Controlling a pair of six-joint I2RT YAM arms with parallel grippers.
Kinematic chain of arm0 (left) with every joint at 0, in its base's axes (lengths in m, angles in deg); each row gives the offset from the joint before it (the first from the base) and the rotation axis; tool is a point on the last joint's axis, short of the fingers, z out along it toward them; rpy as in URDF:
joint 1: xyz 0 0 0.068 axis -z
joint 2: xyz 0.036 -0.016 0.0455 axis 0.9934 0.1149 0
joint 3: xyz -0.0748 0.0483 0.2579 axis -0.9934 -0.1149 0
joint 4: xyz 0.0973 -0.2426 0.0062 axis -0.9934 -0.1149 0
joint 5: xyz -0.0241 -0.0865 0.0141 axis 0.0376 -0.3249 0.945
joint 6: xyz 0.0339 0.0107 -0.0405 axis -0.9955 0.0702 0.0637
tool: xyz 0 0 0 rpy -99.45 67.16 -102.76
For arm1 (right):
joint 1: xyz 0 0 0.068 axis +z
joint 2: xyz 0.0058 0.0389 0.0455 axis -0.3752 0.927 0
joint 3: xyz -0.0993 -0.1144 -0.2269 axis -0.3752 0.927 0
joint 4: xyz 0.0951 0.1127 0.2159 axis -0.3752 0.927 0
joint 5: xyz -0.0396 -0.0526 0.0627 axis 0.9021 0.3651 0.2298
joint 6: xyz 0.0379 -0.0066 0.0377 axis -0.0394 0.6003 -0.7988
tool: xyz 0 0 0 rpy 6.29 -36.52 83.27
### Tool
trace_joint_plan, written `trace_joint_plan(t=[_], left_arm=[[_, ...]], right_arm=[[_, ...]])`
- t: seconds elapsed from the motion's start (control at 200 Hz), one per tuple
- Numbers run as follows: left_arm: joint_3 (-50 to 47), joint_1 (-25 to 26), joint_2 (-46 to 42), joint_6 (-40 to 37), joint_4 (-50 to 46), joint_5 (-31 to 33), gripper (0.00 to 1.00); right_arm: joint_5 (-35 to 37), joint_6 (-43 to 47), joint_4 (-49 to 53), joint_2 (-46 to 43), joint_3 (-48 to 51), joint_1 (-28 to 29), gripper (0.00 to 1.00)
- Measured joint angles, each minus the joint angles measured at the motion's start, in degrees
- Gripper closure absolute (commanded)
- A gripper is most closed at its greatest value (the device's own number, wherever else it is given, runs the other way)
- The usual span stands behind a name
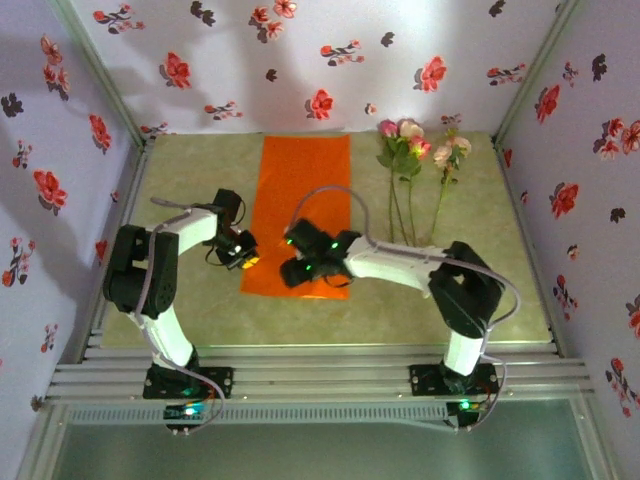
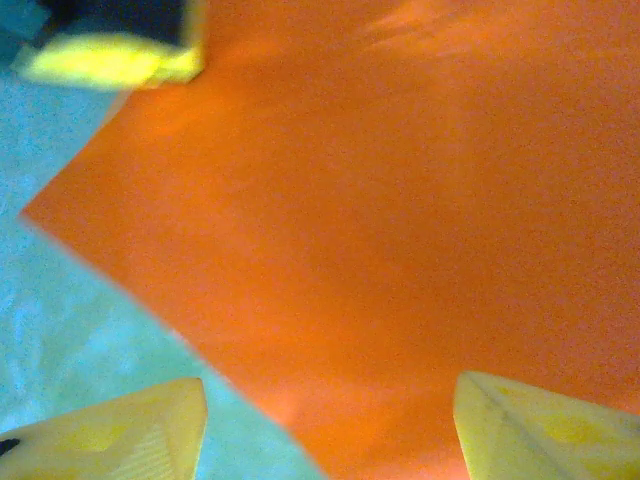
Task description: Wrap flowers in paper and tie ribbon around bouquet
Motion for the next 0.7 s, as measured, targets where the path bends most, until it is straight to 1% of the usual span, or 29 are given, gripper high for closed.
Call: trace_joint_plan(t=[0.105,0.25,0.415,0.465,0.52,0.56,0.63,0.7], left_arm=[[-0.2,0.0,-0.2,0.2,0.3,0.0,0.91],[-0.3,0.0,-0.3,0.3,0.4,0.0,0.92],[-0.3,0.0,-0.2,0.7,0.4,-0.1,0.92],[-0.3,0.0,-0.2,0.9,0.4,-0.1,0.92],[-0.3,0.0,-0.2,0.9,0.4,-0.2,0.92],[-0.3,0.0,-0.2,0.9,0.4,-0.2,0.92],[-0.3,0.0,-0.2,1.0,0.4,-0.2,0.92],[-0.3,0.0,-0.2,1.0,0.3,-0.2,0.92]], right_arm=[[0.3,3.9,0.0,4.3,-1.2,3.9,0.21],[2.2,8.2,0.6,8.4,-4.3,7.2,0.16],[5.1,10.4,0.6,12.3,-8.8,9.9,0.15],[5.7,10.5,0.6,13.2,-9.7,10.3,0.16],[6.6,10.6,0.6,14.1,-10.4,10.4,0.19],[7.3,10.7,0.6,14.9,-10.8,10.4,0.24],[7.4,10.5,0.8,15.7,-11.4,10.4,0.35],[8.4,10.3,0.9,16.0,-11.8,10.6,0.5]])
